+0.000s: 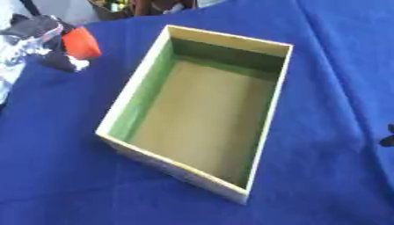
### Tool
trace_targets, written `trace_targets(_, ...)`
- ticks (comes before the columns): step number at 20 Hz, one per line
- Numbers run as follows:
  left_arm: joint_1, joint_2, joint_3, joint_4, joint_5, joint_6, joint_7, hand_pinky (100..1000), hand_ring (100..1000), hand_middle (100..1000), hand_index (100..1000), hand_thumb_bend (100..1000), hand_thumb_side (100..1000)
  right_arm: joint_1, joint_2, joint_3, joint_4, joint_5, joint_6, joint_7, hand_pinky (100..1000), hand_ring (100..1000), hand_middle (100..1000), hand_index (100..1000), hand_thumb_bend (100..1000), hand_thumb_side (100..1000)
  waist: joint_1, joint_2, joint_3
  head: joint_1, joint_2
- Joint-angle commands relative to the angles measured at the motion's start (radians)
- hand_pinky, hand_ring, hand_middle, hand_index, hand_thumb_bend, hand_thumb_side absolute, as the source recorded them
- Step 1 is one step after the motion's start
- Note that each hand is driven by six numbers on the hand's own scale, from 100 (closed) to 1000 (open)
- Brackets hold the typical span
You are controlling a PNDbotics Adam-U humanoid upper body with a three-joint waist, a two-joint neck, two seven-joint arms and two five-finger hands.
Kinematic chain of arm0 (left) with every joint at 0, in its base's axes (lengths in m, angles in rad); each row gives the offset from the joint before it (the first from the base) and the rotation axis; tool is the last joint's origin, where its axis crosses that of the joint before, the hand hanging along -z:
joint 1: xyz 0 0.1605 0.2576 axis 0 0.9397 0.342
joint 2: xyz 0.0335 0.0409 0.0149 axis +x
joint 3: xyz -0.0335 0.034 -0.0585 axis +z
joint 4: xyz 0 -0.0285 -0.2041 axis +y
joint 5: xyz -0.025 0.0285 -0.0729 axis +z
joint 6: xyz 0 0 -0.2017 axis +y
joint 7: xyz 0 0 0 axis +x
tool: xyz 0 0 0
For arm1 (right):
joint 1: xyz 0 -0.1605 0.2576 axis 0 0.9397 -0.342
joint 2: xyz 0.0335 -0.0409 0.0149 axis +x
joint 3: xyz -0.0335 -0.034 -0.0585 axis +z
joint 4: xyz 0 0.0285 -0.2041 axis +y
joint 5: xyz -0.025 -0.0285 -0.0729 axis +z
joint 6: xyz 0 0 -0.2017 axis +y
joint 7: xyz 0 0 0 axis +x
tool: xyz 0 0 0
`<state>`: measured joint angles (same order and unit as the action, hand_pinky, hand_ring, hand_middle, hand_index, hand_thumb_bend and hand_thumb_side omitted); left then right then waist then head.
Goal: Pick up objects on the table and place them in the box.
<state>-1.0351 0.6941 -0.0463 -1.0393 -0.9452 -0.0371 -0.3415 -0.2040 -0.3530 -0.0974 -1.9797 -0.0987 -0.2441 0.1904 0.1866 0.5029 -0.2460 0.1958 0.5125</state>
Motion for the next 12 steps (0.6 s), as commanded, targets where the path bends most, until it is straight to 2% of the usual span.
trace_targets(1, -0.006, 0.038, 0.002, -0.040, 0.036, 0.005, 0.016, 100, 279, 353, 515, 100, 513, 0.002, -0.005, -0.008, -0.020, 0.000, 0.007, -0.002, 852, 610, 523, 754, 100, 853, -0.013, -0.038, 0.007, -0.004, 0.008)
trace_targets(6, 0.011, 0.048, -0.008, -0.136, 0.109, 0.013, 0.029, 100, 263, 347, 511, 100, 509, 0.008, -0.006, -0.009, -0.020, -0.011, 0.013, -0.005, 852, 611, 525, 753, 100, 852, -0.023, -0.064, 0.026, -0.022, 0.021)
trace_targets(12, 0.028, 0.049, -0.041, -0.316, 0.184, 0.053, 0.022, 100, 248, 341, 491, 100, 507, 0.012, -0.012, -0.007, -0.020, -0.037, 0.023, -0.007, 850, 612, 527, 752, 100, 850, -0.036, -0.101, 0.054, -0.045, 0.044)
